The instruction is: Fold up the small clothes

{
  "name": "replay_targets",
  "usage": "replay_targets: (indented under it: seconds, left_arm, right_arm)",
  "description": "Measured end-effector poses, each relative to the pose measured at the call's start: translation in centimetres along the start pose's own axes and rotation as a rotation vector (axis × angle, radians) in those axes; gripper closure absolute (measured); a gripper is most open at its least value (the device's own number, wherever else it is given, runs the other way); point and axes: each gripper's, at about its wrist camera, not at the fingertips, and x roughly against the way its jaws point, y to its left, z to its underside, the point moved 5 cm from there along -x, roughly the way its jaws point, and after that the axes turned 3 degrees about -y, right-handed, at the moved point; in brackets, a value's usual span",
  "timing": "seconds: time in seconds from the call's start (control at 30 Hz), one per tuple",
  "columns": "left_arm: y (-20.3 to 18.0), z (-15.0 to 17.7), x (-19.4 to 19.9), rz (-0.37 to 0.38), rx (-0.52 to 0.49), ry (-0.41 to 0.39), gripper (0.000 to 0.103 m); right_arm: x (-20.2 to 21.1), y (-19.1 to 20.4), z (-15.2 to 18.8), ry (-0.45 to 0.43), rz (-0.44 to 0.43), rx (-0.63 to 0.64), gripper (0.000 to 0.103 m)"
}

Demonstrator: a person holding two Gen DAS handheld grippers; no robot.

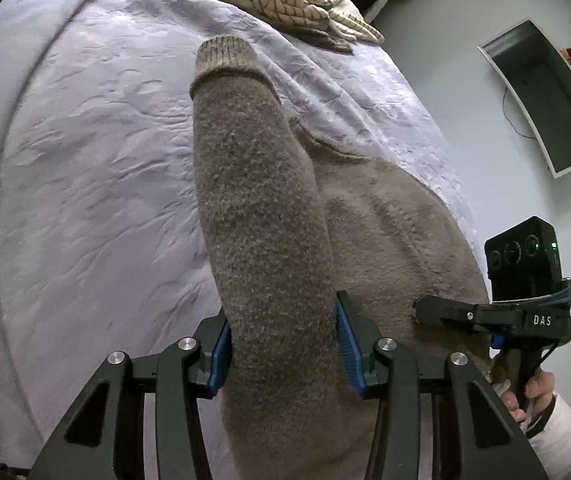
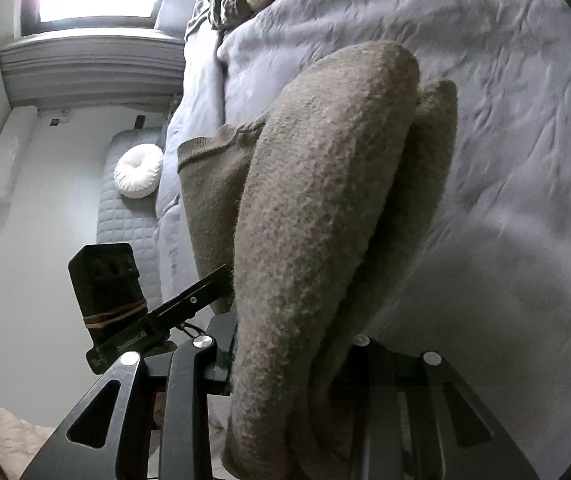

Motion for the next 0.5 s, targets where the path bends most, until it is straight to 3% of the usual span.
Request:
replay_targets:
  seconds: [0.3,0.43,0.5]
  left_arm:
    - [4.0,5.4,6.3,-0.047,0.028,0.044,0.056]
    - [6.8,9.1,7.0,-0.098,0.049,0.105,0.056]
    - [8.2,10.8,6.6,-0.153,0.048,0.133,0.055]
  right_arm:
    - [-4.3,2.8,6.6,0.101,-0.045,-0.038,0.07]
    - [-7.3,2.0,9.9,0.165,-0.024,-0.082,0.07]
    - [-8.8,1.1,11.0,0.197,0.029,-0.091,0.07]
